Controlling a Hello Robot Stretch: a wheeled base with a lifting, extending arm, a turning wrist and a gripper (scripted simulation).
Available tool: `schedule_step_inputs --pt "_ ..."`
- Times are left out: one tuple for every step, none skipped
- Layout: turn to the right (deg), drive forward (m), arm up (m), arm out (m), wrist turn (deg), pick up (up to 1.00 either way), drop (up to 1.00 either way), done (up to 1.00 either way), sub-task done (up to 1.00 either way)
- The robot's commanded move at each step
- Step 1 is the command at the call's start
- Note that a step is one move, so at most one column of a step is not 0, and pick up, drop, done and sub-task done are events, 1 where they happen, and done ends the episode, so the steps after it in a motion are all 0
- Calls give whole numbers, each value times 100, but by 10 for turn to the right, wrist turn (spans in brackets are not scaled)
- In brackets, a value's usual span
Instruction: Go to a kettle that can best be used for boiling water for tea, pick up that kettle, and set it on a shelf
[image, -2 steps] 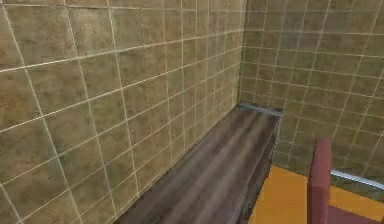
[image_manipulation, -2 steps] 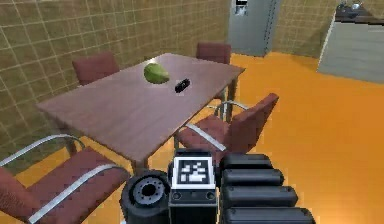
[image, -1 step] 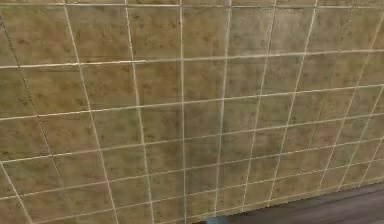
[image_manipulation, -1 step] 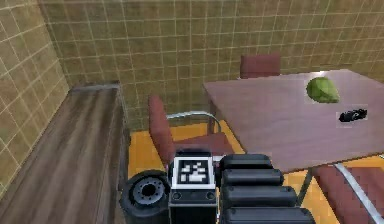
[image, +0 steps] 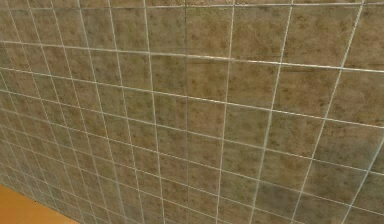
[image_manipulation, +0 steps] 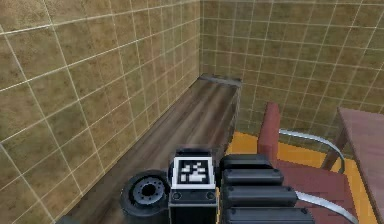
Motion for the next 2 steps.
schedule_step_inputs --pt "0 0 0 48 0 0 0 0 0" --pt "0 0 0 0 450 0 0 0 0"
